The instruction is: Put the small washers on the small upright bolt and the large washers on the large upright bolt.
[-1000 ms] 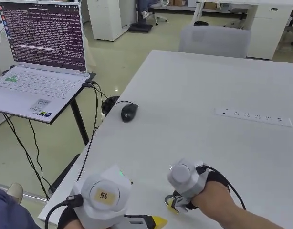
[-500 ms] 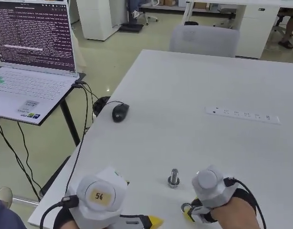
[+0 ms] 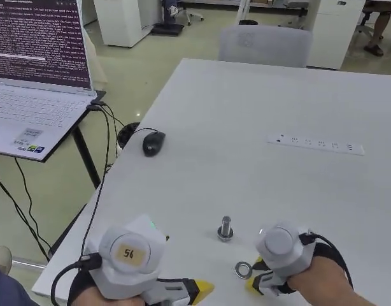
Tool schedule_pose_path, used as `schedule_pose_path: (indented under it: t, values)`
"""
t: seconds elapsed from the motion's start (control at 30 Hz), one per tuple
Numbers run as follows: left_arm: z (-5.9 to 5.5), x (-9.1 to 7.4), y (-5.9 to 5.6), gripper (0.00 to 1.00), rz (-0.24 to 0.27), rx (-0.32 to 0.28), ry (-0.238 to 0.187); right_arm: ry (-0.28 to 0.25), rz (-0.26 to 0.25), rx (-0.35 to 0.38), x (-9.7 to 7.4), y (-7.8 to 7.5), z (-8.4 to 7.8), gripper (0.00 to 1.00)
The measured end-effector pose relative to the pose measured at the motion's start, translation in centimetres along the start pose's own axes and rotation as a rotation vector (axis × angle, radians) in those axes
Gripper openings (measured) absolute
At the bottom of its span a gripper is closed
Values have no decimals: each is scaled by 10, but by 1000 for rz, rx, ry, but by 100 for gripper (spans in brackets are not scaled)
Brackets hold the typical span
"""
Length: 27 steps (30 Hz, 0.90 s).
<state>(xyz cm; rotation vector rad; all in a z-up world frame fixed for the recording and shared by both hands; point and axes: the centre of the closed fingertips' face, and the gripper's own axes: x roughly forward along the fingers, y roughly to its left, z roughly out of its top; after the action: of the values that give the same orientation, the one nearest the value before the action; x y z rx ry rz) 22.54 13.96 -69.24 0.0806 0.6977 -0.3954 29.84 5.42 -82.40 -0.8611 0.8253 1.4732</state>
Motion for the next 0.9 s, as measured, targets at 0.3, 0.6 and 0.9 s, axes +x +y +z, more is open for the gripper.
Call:
schedule_pose_path:
  t: [0.3,0.6,0.9]
  values:
    - [0,-2,1,70,5,-1,1,77,94,-214,6,-4,9,31]
    - [-1,-3,3,70,9,-3,1,145,214,-490,6,-1,9,30]
    - [2,-1,1,70,4,-2,-1,162,249,-589,7,0,8,26]
